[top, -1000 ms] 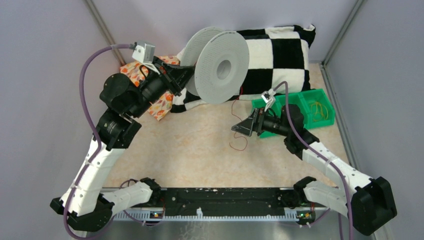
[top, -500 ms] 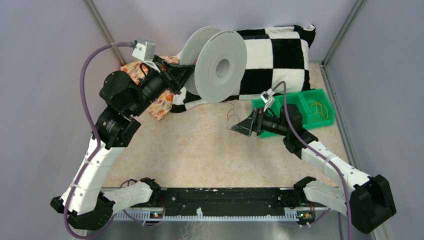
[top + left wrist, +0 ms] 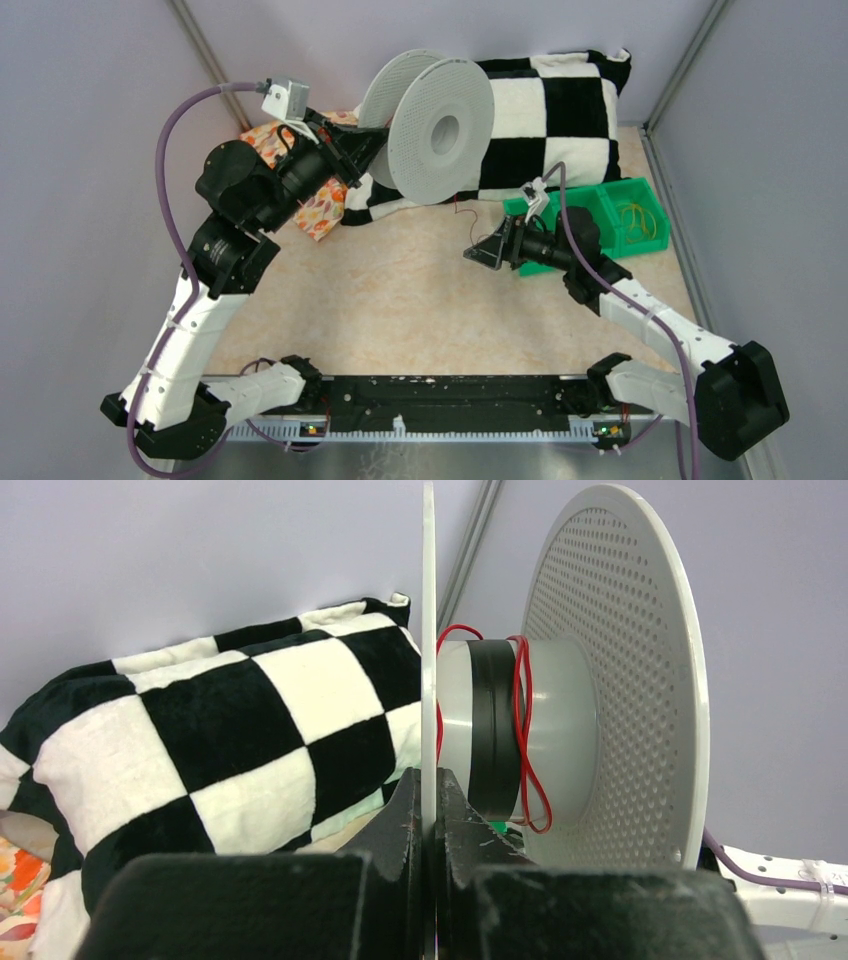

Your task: Wrap the cables

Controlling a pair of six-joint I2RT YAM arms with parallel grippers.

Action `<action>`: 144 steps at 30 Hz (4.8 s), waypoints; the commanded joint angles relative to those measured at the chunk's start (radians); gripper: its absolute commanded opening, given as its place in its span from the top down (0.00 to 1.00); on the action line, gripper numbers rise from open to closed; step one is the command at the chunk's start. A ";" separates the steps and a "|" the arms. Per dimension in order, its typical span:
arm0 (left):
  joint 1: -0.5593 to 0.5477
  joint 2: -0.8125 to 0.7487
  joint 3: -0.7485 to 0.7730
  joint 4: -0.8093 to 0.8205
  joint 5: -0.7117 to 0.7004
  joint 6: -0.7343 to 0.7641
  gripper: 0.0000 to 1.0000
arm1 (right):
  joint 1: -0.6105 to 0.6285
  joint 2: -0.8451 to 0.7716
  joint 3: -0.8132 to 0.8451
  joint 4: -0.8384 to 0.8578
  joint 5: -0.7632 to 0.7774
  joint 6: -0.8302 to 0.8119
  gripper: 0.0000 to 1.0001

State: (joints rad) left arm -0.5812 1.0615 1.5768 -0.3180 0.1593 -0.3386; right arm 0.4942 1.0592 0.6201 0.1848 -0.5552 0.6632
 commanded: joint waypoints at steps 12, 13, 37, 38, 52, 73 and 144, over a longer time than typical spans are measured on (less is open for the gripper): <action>0.004 -0.014 0.073 0.109 0.034 -0.011 1.00 | -0.005 0.108 0.134 0.018 0.051 -0.154 0.19; 0.004 -0.014 0.072 0.103 0.034 -0.012 1.00 | -0.006 0.117 0.138 0.028 0.053 -0.154 0.18; 0.004 -0.035 0.077 0.076 0.031 -0.022 1.00 | -0.006 0.263 0.201 0.164 0.088 -0.130 0.53; 0.004 -0.037 0.076 0.073 0.029 -0.020 1.00 | -0.005 0.261 0.195 0.168 0.087 -0.124 0.64; 0.004 0.016 0.057 0.024 -0.192 -0.023 1.00 | 0.005 0.083 0.083 0.039 0.070 -0.160 1.00; 0.001 0.095 -0.165 -0.066 -0.695 -0.150 1.00 | 0.216 0.058 0.618 -0.786 0.045 -0.565 1.00; -0.330 -0.166 -0.481 0.260 -0.089 0.204 1.00 | -0.111 -0.072 0.506 -0.774 0.005 -0.582 1.00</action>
State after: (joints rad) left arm -0.9157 0.8780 1.0420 -0.2413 0.1329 -0.0387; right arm 0.3897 1.0309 1.1648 -0.6632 -0.4126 0.0307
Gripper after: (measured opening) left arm 0.029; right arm 0.008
